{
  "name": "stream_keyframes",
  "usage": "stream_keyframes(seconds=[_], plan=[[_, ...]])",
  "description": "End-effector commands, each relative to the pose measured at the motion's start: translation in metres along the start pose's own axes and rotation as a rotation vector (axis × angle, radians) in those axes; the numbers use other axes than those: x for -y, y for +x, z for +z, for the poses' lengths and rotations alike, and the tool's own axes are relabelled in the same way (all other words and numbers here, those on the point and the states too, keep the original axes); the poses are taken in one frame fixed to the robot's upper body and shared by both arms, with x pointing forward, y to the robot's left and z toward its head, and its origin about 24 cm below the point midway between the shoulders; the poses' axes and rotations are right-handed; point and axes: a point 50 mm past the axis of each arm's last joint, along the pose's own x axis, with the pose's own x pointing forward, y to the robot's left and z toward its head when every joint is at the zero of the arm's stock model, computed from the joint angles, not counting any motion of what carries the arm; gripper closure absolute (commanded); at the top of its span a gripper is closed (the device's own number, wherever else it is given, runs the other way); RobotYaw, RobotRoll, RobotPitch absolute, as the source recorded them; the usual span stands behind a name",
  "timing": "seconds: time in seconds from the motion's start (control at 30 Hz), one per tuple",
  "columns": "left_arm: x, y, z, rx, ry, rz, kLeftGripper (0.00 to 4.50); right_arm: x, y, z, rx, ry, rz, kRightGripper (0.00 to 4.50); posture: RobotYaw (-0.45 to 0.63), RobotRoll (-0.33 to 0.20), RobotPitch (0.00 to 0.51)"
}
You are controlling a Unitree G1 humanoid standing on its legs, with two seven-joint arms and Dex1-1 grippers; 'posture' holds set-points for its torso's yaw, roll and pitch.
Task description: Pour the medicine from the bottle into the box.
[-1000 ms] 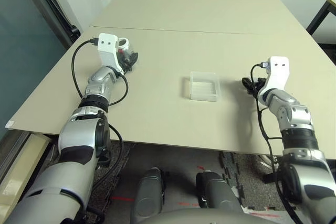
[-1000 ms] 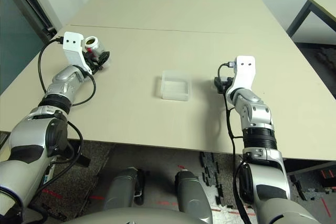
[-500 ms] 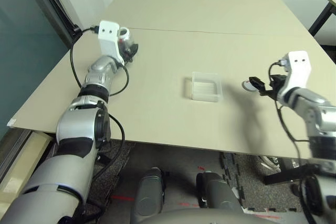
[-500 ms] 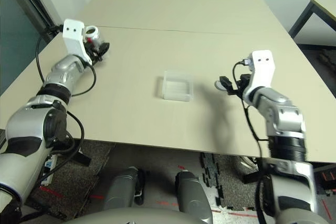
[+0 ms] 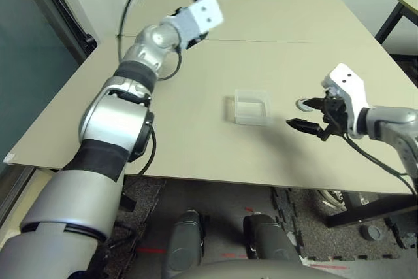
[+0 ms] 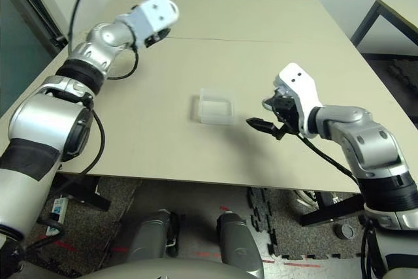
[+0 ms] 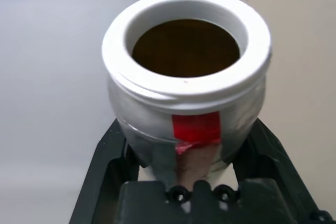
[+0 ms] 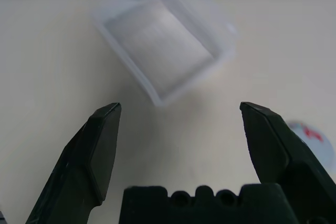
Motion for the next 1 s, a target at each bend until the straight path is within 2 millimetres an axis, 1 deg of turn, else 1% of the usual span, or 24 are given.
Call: stream_keyframes(seconds=[0.03,0.13,0.2,0.27,0.37,0.63,0.73,0.83,0.87,0.97,1.0], plan=[[0.012,0.009,0.018,0.002,0.408,-0.062,1.94,0.002,0.009,0.0,-0.045,-0.025,-0.018,0.0,-0.1,0.0,0.024],[0.023,0.015,0.029,0.02,0.714,-0.085,1.94,0.002,0.014,0.001,-0.051,-0.037,-0.03,0.0,-0.12,0.0,0.021],[0.03,0.017,0.031,0.027,0.875,-0.094,1.94,0.0,0.018,0.003,-0.04,-0.037,-0.031,0.0,-0.13,0.0,0.019],[0.036,0.019,0.032,0.039,0.982,-0.101,1.94,-0.002,0.02,0.005,-0.026,-0.029,-0.035,0.0,-0.14,0.0,0.019],[0.046,0.02,0.034,0.074,1.049,-0.109,1.94,-0.004,0.021,0.004,-0.018,-0.014,-0.042,0.0,-0.15,0.0,0.018],[0.055,0.021,0.034,0.104,1.033,-0.116,1.94,-0.003,0.02,0.003,-0.014,0.001,-0.057,0.0,-0.15,0.0,0.022],[0.058,0.021,0.034,0.116,1.093,-0.111,1.94,-0.001,0.021,0.005,-0.013,-0.003,-0.058,0.0,-0.14,0.0,0.023],[0.061,0.021,0.033,0.119,1.05,-0.119,1.94,-0.001,0.022,0.006,-0.01,-0.004,-0.057,0.0,-0.13,0.0,0.025],[0.062,0.021,0.033,0.115,1.008,-0.118,1.94,0.0,0.023,0.006,-0.01,-0.004,-0.056,0.0,-0.13,0.0,0.024],[0.059,0.021,0.032,0.078,0.762,-0.106,1.94,0.0,0.024,0.006,-0.008,0.002,-0.057,0.0,-0.13,0.0,0.026],[0.057,0.02,0.031,0.056,0.632,-0.099,1.94,0.001,0.024,0.006,-0.006,0.006,-0.059,0.0,-0.12,0.0,0.027]])
